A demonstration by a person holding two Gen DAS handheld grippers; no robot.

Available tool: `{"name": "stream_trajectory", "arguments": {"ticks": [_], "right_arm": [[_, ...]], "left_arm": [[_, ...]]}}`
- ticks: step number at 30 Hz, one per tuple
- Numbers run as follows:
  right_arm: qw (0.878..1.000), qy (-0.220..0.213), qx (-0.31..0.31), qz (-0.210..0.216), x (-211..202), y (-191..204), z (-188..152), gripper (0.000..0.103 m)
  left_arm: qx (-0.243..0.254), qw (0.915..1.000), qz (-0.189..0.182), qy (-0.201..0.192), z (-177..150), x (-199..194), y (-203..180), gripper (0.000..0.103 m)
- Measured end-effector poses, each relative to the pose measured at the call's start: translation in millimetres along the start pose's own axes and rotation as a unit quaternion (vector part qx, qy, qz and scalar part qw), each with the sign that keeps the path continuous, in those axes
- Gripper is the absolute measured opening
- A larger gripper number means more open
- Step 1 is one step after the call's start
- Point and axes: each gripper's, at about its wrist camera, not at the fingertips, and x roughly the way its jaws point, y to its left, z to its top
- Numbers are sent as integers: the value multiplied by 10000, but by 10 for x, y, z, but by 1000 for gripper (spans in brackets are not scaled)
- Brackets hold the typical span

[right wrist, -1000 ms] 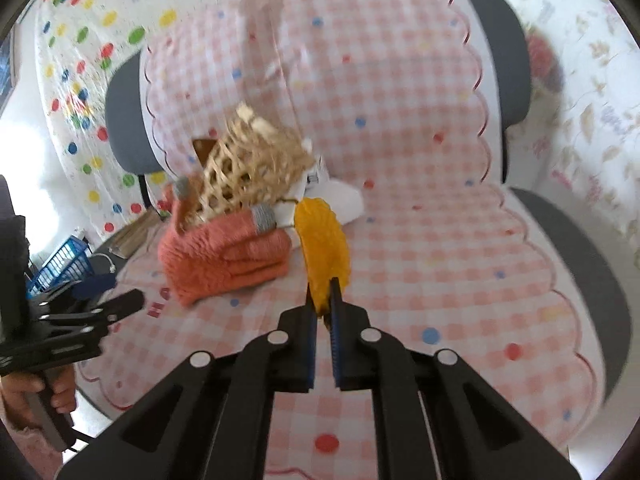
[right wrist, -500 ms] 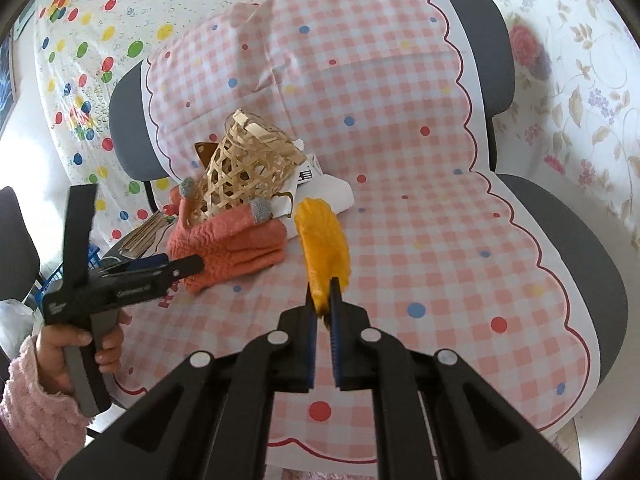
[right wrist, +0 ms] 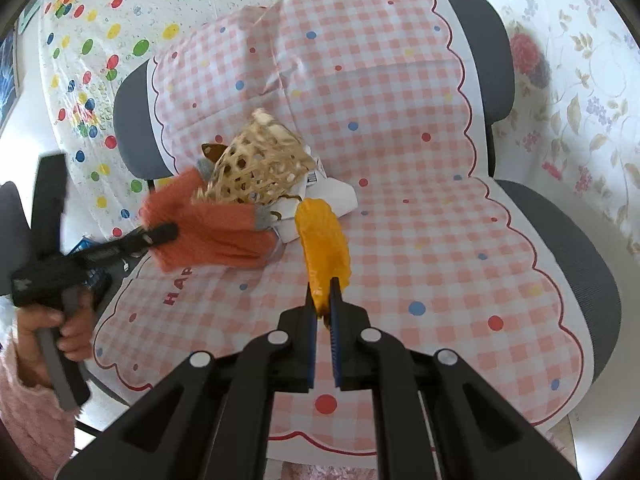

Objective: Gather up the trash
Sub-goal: 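Grasp the orange glove with the left gripper while the right holds the scrap, then carry the glove with the left gripper while the right carries the scrap to the bin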

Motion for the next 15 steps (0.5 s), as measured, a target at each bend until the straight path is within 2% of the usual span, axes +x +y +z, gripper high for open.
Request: {"name": "stream_trajectory", "arguments": {"ticks": [6,11,15], "right_arm": [[9995,-323,27,-44,-270,17,31,6],[9990,-426,66,-94,-424,-13,23,6],[9993,-324,65,-144,-455,-31,-64,6]], "left_arm": [[303,9968,-20,-741,198,-634,-220,17],[516,9953,31,-814,66,-791,-413,17],[430,9970,10,-643,-99,-762,-400,17]]}}
